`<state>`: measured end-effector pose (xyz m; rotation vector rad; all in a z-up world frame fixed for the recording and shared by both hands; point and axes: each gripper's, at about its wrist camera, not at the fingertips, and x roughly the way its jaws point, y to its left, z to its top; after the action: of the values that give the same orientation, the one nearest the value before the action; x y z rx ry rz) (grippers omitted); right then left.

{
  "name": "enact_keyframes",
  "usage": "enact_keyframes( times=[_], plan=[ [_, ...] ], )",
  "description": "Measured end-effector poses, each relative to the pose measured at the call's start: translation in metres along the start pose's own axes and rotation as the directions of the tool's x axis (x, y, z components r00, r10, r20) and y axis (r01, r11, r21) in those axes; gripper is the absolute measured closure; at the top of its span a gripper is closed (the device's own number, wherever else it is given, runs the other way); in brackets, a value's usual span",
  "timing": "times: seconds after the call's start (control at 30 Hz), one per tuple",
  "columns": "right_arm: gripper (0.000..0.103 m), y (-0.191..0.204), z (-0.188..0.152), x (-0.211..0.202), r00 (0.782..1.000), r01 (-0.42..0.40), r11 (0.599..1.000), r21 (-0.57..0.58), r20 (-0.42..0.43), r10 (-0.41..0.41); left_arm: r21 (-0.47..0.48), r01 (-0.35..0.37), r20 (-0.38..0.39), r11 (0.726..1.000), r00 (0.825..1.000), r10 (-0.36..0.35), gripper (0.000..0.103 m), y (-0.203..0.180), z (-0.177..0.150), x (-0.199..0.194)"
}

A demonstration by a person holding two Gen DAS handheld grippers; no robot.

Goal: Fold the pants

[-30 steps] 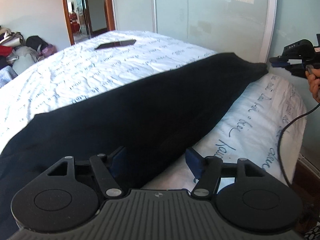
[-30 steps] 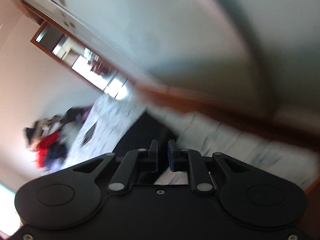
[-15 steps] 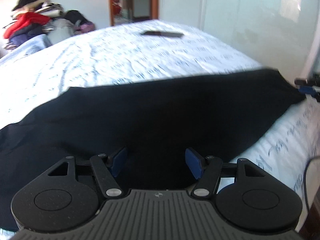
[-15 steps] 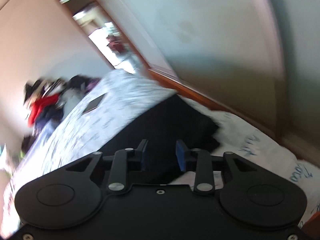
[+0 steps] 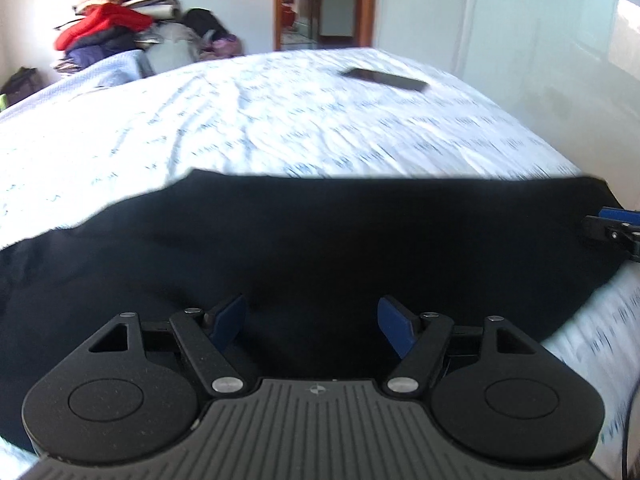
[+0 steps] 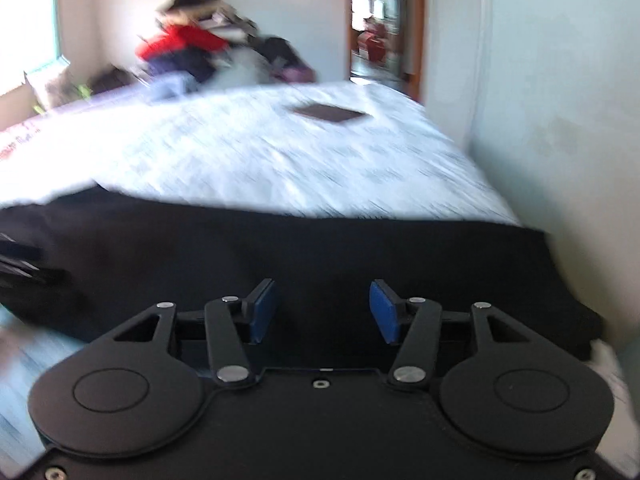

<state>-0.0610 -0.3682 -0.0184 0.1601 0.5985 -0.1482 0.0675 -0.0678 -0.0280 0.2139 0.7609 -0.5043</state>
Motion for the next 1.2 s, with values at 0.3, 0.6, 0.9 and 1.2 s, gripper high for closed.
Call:
enact_keyframes(
  times=[0.3, 0.6, 0.9, 1.2],
  plan=[
    [0.054, 0.088, 0.024, 0.108, 0.978, -0.162, 0.928, -0.336, -0.178, 0.107, 0.004, -0.097, -0.052, 0.995, 0.994, 0.097, 0.020, 0.023, 0.035, 0.040],
    [0.060, 0.065, 0.051, 0.091, 0.986, -0.154, 0.959, -0.238, -0.100, 0.133, 0.043, -0.113, 0.011, 0.993, 0.994, 0.112, 0.012, 0.006, 0.049, 0.055],
    [0.048, -0.002, 0.026, 0.095, 0.988, -0.052, 0.986, -0.157, -0.155, 0.027, 0.160, -0.034, 0.012, 0.986, 0.999, 0.033, 0.011, -0.064, 0.031, 0.055],
    [0.046, -0.021, 0.014, 0.034, 0.994, 0.075, 0.989, -0.128, -0.069, -0.085, 0.164, 0.044, 0.006, 0.986, 0.999, -0.045, 0.010, -0.114, 0.031, 0.064]
  ],
)
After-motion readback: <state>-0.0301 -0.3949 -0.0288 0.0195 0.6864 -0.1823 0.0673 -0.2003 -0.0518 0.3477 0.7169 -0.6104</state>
